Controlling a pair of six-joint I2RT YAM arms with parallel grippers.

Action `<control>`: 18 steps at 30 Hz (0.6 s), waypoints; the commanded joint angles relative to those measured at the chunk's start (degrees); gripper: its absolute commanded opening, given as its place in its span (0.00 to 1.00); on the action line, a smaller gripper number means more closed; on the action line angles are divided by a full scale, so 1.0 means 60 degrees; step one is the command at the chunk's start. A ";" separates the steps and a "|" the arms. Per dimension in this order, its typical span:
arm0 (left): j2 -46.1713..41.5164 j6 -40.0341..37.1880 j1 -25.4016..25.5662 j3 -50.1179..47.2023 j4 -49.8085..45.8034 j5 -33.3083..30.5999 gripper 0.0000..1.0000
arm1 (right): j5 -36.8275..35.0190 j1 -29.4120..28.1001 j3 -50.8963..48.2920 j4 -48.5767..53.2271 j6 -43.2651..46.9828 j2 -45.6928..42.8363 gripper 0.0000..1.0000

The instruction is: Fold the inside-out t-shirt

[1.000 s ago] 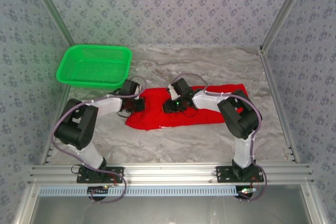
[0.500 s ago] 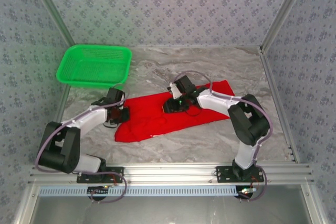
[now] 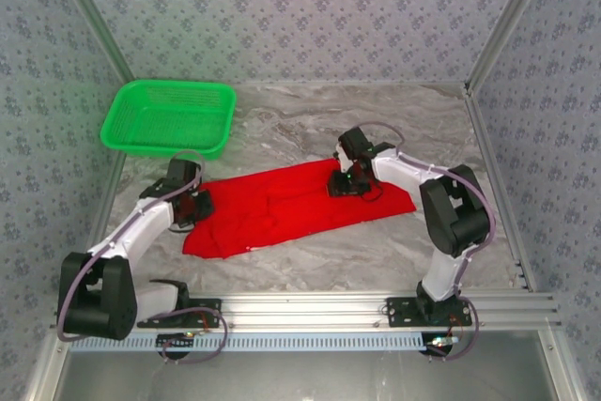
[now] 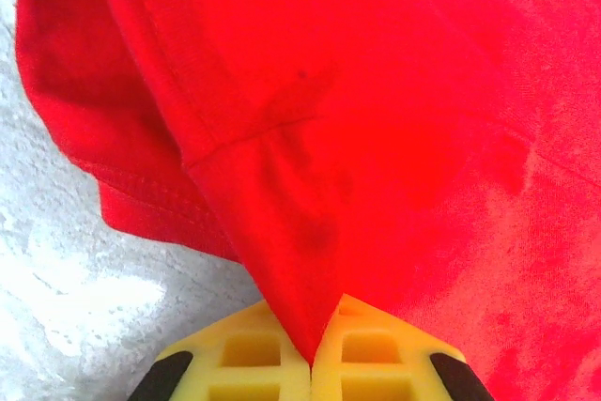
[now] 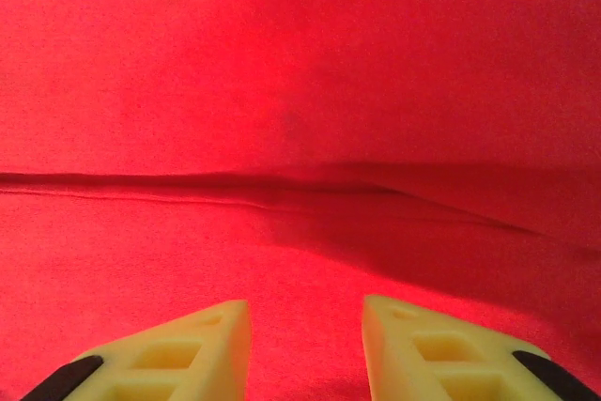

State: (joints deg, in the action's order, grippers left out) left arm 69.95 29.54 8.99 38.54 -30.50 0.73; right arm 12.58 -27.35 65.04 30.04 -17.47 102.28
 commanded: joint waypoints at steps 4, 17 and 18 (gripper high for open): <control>0.0221 -0.0158 -0.0358 0.0781 -0.0388 -0.0179 0.00 | -0.0146 -0.0381 -0.0589 0.0509 -0.0132 -0.0044 0.37; -0.0224 -0.0339 -0.0046 0.2085 -0.2235 0.0511 0.00 | 0.0169 -0.1133 -0.0705 0.0444 -0.0738 -0.0796 0.38; -0.0265 -0.0175 0.0167 0.2266 -0.2331 0.0560 0.00 | 0.0118 -0.0963 -0.0660 0.0512 -0.0573 -0.0879 0.38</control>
State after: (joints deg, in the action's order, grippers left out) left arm 70.65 27.73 7.81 48.34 -40.49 1.15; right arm 14.50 -35.70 60.36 30.41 -21.98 100.03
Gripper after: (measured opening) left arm 0.044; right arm 0.378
